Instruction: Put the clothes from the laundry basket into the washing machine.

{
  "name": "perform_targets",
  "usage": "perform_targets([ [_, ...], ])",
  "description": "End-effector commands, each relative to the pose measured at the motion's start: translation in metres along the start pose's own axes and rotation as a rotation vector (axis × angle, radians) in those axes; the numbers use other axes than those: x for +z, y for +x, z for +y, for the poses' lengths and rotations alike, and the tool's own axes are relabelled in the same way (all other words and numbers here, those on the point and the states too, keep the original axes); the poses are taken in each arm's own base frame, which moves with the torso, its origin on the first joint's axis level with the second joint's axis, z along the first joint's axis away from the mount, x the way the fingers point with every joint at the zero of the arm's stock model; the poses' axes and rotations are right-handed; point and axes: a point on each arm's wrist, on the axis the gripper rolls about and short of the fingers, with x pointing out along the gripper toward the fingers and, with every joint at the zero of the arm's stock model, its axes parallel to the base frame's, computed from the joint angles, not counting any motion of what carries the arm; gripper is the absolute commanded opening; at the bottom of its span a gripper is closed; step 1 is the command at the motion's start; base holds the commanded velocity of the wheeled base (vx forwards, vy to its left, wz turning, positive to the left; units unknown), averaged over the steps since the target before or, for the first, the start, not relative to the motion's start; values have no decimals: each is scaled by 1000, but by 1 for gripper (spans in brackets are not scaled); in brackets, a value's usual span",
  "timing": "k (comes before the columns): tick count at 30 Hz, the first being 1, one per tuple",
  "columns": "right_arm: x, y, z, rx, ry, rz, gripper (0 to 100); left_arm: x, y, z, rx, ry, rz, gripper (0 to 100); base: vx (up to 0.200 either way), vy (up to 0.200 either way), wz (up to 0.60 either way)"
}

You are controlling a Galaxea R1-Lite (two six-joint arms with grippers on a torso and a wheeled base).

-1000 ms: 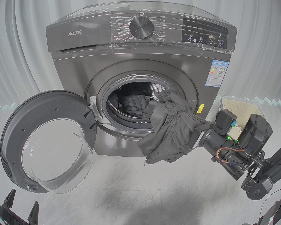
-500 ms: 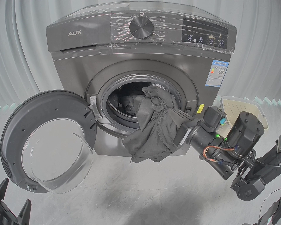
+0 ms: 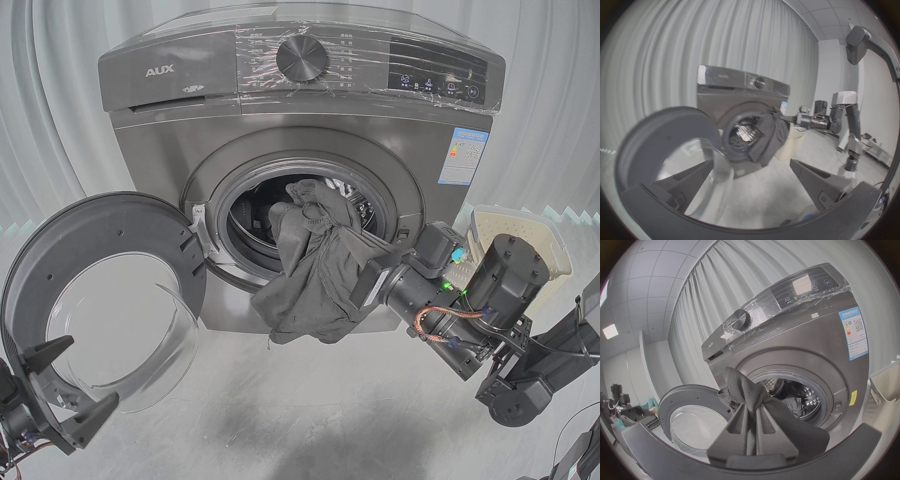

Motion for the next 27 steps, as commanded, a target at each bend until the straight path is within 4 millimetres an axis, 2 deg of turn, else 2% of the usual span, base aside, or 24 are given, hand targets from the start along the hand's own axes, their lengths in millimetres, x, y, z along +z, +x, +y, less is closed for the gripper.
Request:
perform_targets([
  [1, -6, 11, 2, 1, 1, 0, 0, -8, 60, -3, -261, -40, 198, 100, 0, 0, 0],
  [8, -7, 13, 0, -10, 1, -7, 0, -6, 110, -4, -313, -38, 233, 100, 0, 0, 0],
  [14, -7, 13, 0, -14, 2, -7, 0, -13, 137, -10, -325, -27, 259, 100, 0, 0, 0],
  [16, -7, 13, 0, -14, 2, -7, 0, -13, 137, -10, -325, -27, 259, 100, 0, 0, 0],
  [18, -6, 15, 0, -14, 4, -17, 0, -19, 155, -16, -350, -31, 275, 100, 0, 0, 0],
  [26, -5, 17, 1, -15, 7, -23, 0, -32, 185, -19, -361, -28, 272, 100, 0, 0, 0],
  [27, -4, 17, 1, -14, 8, -26, 0, -35, 194, -18, -353, -27, 274, 100, 0, 0, 0],
])
